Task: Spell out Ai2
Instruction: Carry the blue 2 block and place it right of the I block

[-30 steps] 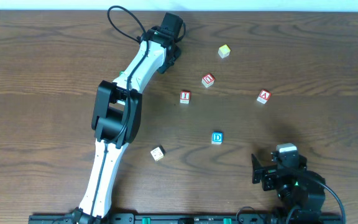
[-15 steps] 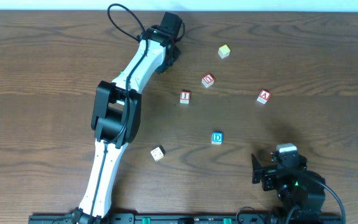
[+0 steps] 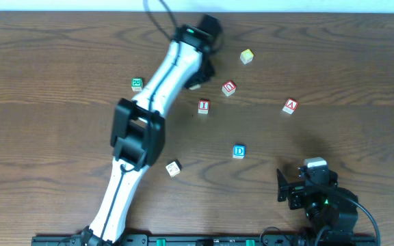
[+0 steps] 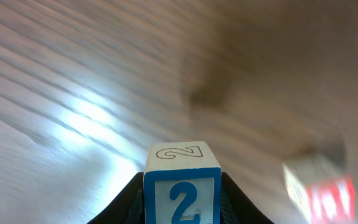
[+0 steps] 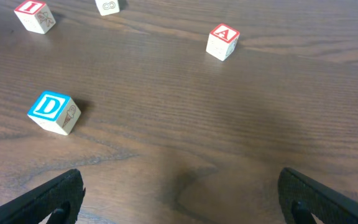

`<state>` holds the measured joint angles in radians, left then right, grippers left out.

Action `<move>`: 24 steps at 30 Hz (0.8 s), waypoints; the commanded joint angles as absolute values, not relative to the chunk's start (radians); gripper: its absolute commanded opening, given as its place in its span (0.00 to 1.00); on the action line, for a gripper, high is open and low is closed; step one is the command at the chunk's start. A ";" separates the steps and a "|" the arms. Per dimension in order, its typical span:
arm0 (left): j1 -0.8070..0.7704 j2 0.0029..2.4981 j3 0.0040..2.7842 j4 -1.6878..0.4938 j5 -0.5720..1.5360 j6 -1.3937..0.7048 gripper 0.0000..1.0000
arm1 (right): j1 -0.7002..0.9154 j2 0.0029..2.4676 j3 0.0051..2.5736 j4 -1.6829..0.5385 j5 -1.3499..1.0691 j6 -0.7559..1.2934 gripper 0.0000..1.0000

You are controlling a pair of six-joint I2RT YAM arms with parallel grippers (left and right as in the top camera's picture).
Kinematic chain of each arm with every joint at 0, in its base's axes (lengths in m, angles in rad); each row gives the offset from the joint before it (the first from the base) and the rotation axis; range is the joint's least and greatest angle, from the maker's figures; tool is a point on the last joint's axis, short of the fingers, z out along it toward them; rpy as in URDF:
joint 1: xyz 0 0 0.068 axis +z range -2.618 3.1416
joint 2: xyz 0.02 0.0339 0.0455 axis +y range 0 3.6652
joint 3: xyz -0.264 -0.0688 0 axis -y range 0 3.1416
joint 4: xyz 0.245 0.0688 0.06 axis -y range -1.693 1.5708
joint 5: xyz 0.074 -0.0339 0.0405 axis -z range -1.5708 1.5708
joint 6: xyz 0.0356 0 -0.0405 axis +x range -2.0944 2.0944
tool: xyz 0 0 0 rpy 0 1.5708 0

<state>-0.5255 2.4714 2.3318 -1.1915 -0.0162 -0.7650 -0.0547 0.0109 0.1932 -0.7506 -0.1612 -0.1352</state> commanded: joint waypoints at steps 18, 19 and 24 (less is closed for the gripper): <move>-0.702 2.382 2.238 -1.212 -0.084 -0.718 0.06 | -0.043 0.006 0.188 -0.752 -0.169 -0.120 0.99; -0.708 2.382 2.232 -1.206 -0.085 -0.718 0.06 | -0.043 0.006 0.188 -0.752 -0.169 -0.120 0.99; -0.727 2.382 2.228 -1.199 -0.085 -0.717 0.06 | -0.043 0.006 0.188 -0.752 -0.169 -0.120 0.99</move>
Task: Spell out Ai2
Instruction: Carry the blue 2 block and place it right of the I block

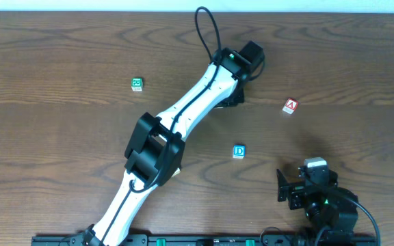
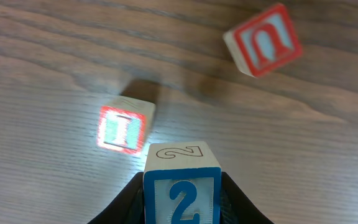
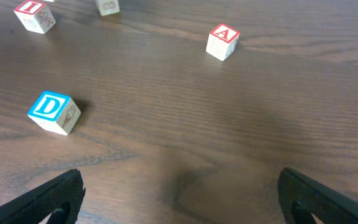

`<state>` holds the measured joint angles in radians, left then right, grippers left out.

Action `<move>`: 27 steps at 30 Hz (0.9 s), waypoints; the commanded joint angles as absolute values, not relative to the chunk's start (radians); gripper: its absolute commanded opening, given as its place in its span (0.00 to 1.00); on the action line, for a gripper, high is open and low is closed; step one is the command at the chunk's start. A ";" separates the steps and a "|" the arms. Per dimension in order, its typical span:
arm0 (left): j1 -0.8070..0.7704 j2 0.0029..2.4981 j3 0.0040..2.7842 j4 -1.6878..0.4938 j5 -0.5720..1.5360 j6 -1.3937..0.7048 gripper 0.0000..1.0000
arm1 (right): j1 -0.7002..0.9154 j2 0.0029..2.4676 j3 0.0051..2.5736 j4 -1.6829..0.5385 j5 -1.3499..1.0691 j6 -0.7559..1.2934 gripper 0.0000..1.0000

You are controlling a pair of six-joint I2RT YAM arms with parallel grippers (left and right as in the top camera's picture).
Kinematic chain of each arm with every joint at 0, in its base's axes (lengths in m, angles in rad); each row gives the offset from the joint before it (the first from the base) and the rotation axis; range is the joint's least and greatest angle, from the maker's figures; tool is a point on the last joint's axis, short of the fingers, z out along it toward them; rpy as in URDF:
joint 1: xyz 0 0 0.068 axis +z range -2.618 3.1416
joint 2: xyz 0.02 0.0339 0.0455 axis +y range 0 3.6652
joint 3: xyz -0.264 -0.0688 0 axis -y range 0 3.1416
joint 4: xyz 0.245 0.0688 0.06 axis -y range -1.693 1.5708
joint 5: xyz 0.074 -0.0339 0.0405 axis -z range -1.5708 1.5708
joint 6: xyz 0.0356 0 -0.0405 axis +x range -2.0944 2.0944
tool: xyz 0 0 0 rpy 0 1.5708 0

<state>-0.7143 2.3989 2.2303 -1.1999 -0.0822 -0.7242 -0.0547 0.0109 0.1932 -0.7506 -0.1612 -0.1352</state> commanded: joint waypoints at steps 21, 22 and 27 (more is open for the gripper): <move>-0.710 2.383 2.108 -1.125 -0.051 -0.721 0.06 | -0.043 0.006 0.188 -0.752 -0.169 -0.120 0.99; -0.707 2.382 2.108 -1.123 -0.051 -0.721 0.06 | -0.043 0.006 0.188 -0.752 -0.169 -0.120 0.99; -0.698 2.382 2.107 -1.112 -0.051 -0.715 0.06 | -0.043 0.006 0.188 -0.752 -0.169 -0.120 0.99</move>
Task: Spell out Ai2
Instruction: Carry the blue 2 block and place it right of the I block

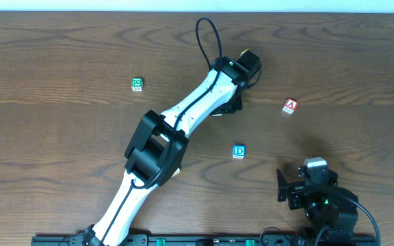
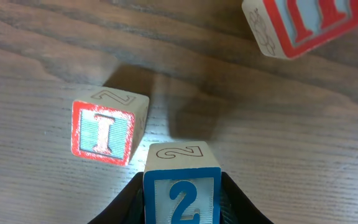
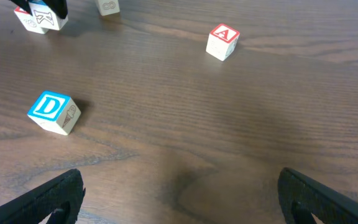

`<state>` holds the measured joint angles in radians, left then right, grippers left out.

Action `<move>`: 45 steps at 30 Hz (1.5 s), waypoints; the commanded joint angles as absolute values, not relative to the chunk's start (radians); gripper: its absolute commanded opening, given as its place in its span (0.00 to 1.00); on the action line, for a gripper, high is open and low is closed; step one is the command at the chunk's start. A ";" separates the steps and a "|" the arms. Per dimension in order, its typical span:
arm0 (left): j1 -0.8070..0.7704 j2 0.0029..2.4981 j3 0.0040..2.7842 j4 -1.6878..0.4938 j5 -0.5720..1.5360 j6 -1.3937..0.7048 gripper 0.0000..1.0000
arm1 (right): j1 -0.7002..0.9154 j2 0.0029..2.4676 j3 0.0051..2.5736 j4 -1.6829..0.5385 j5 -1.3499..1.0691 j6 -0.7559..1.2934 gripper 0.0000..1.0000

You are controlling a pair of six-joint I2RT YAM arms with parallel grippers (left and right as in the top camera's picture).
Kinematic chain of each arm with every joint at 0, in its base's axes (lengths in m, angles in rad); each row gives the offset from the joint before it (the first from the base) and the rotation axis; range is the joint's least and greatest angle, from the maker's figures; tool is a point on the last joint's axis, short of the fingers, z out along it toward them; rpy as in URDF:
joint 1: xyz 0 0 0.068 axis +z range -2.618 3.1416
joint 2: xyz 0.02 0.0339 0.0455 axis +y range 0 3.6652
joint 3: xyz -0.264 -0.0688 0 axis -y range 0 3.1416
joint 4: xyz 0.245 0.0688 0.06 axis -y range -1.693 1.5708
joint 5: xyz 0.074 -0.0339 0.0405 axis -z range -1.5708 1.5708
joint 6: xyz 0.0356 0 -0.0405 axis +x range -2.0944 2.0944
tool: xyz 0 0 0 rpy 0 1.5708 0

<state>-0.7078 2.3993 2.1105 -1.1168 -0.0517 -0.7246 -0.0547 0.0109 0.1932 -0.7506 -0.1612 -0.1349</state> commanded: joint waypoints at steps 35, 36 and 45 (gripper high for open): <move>-0.692 2.400 2.103 -1.087 -0.051 -0.665 0.37 | -0.043 0.006 0.188 -0.752 -0.169 -0.120 0.99; -0.692 2.400 2.103 -1.088 -0.051 -0.665 0.38 | -0.043 0.006 0.188 -0.752 -0.169 -0.120 0.99; -0.692 2.400 2.103 -1.088 -0.051 -0.665 0.44 | -0.043 0.006 0.188 -0.752 -0.169 -0.120 0.99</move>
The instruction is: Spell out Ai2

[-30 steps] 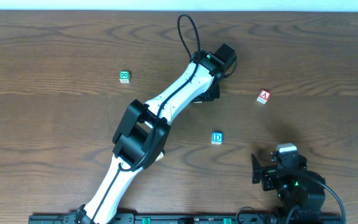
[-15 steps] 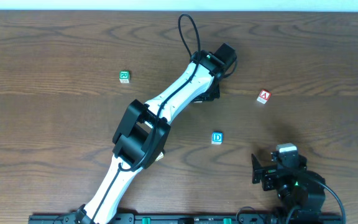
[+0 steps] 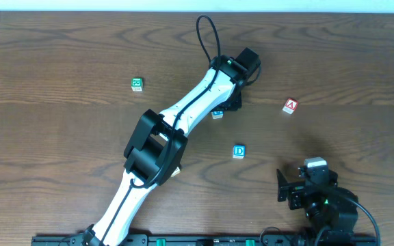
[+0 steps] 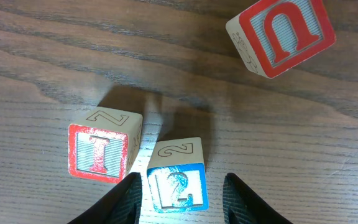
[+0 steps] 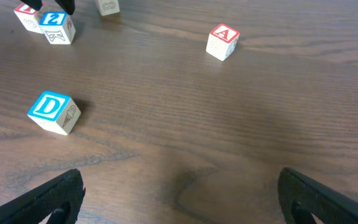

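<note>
The blue 2 block rests on the table just right of the red I block; the two almost touch. My left gripper is open, one finger on each side of the 2 block and clear of it. The red A block lies apart at the right, also seen as the A block. From the right wrist, the 2 block and I block show far off at the top left. My right gripper is open and empty near the table's front edge.
A red U block lies tilted beyond the pair. A blue D block sits mid-table, a green block at the far left. The left arm stretches diagonally across the table. The right gripper's base is at the front right.
The left gripper has opened and let go of the 2 block, which now stands on the table right of the I block. The right arm is unchanged.
The left gripper held the 2 block over bare wood at the far side. It was then over the I and U blocks, then low beside the I block. Now the 2 block stands there, released. The right gripper stayed open and still.
</note>
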`<state>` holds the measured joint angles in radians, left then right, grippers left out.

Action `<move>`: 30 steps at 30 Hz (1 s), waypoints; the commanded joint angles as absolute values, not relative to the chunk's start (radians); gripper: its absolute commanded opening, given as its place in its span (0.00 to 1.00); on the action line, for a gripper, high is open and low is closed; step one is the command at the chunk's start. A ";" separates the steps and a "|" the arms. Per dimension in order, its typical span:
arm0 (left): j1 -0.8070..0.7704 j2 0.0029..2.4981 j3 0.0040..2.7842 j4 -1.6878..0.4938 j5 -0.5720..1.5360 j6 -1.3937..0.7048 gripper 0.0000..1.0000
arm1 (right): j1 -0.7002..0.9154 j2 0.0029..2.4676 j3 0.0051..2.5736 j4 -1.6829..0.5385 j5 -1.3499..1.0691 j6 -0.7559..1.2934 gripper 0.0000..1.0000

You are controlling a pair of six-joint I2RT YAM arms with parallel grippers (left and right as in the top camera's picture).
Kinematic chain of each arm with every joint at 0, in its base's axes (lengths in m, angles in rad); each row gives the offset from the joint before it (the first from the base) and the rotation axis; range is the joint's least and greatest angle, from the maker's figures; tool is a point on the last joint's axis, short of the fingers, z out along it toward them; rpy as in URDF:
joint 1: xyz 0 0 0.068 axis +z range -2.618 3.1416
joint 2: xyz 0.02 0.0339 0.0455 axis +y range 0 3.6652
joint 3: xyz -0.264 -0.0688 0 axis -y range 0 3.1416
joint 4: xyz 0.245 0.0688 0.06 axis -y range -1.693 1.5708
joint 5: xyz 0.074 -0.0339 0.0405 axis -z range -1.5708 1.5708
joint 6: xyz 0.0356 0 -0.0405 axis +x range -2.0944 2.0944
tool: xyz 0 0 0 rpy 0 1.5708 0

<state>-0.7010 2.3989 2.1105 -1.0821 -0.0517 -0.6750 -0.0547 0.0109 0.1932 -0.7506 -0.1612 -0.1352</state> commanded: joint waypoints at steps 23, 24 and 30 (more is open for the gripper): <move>-0.692 2.354 2.249 -1.149 -0.060 -0.572 0.06 | -0.043 0.006 0.188 -0.752 -0.169 -0.120 0.99; -0.692 2.345 2.255 -1.161 -0.070 -0.570 0.06 | -0.043 0.006 0.188 -0.752 -0.169 -0.120 0.99; -0.657 2.190 2.262 -1.213 -0.169 -0.489 0.06 | -0.043 0.006 0.188 -0.752 -0.169 -0.120 0.99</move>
<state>-0.6891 2.3070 2.2307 -1.2049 -0.1066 -0.5587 -0.0547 0.0109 0.1932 -0.7506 -0.1612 -0.1352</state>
